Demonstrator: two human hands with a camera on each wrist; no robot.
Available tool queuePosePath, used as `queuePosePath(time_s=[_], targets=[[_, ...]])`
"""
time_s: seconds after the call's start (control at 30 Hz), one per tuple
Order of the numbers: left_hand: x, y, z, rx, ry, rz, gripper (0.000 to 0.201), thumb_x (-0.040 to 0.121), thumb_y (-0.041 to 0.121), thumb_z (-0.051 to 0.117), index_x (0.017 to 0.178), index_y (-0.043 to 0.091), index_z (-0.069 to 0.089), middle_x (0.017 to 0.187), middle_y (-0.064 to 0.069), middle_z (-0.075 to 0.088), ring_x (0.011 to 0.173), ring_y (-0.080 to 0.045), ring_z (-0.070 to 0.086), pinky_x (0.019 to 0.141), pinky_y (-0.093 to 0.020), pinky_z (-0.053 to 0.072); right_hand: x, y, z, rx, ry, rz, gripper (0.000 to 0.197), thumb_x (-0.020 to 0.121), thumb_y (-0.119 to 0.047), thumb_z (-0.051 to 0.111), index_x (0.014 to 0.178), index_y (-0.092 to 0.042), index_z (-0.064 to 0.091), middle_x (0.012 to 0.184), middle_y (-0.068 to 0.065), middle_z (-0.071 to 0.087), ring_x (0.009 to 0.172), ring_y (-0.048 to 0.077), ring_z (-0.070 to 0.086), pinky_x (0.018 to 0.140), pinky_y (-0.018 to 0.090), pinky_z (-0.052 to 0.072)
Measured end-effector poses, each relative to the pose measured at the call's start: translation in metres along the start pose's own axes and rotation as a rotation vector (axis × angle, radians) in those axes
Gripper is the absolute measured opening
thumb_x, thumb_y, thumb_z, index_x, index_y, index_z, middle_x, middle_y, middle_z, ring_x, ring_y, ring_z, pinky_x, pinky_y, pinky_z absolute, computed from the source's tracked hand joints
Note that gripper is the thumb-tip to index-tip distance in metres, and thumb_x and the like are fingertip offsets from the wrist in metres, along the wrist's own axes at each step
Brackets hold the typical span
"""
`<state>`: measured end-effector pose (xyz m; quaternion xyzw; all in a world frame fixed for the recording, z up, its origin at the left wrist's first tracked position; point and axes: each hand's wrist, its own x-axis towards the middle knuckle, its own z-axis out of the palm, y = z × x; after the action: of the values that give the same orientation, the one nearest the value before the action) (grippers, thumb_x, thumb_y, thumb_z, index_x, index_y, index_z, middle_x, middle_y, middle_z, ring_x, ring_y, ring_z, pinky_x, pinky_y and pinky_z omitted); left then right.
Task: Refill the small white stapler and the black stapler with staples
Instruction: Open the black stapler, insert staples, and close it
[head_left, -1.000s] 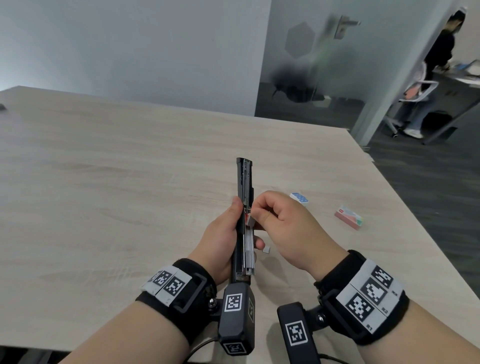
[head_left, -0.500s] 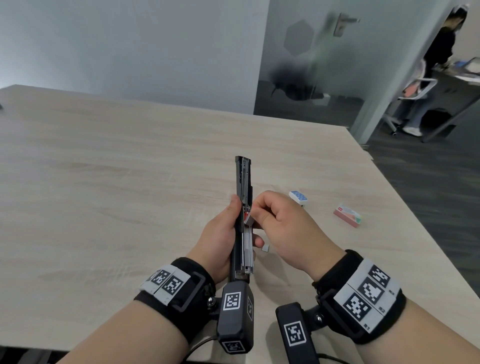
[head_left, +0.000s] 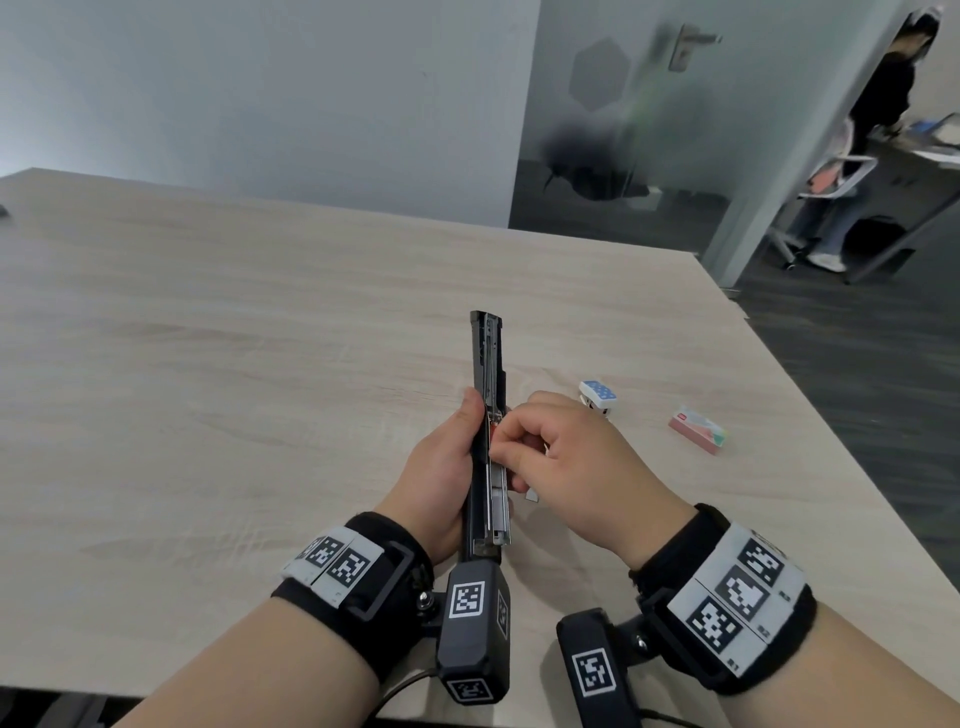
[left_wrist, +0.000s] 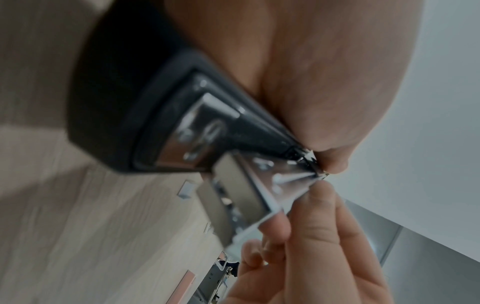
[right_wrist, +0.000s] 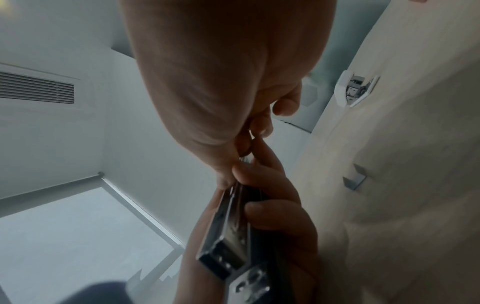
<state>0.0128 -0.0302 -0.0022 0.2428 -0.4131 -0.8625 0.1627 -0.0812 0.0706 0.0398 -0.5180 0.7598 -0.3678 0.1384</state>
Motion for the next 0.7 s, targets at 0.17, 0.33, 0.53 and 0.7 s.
queuePosePath(time_s=[0.17,0.33,0.53,0.7], targets=[[0.002,0.0,-0.002,-0.057,0.015,0.007,0.053,0.101,0.061,0.042,0.095,0.014,0.065,0.06,-0.006,0.061,0.042,-0.017,0.055,0.041,-0.025,0.042,-0.006,0.004,-0.003,-0.11,-0.056,-0.1,0.01,0.087,-0.022,0.075,0.077,-0.023,0.078,0.075,-0.005,0.061,0.081,0.008,0.057,0.077,0.025,0.045],[0.004,-0.002,-0.004,-0.043,0.023,-0.001,0.053,0.099,0.063,0.044,0.1,0.014,0.064,0.072,-0.01,0.062,0.046,-0.019,0.058,0.041,-0.026,0.043,-0.011,0.011,-0.006,0.126,0.05,-0.014,0.014,0.088,-0.015,0.074,0.075,-0.021,0.077,0.073,-0.005,0.067,0.072,0.006,0.06,0.07,0.017,0.045],[-0.001,0.003,-0.002,-0.012,0.03,0.027,0.051,0.103,0.06,0.037,0.106,0.013,0.057,0.113,-0.016,0.08,0.057,-0.019,0.071,0.036,-0.025,0.046,-0.002,0.036,-0.011,0.046,0.104,0.304,0.036,0.096,-0.043,0.059,0.074,-0.017,0.072,0.064,0.002,0.056,0.059,0.013,0.049,0.062,0.032,0.043],[-0.001,0.003,-0.001,-0.017,0.055,0.038,0.052,0.104,0.058,0.037,0.099,0.013,0.062,0.104,-0.007,0.078,0.059,-0.017,0.067,0.036,-0.026,0.045,0.002,0.042,-0.015,-0.029,0.046,0.331,0.031,0.095,-0.043,0.062,0.074,-0.023,0.072,0.068,0.0,0.065,0.062,0.012,0.055,0.061,0.03,0.042]])
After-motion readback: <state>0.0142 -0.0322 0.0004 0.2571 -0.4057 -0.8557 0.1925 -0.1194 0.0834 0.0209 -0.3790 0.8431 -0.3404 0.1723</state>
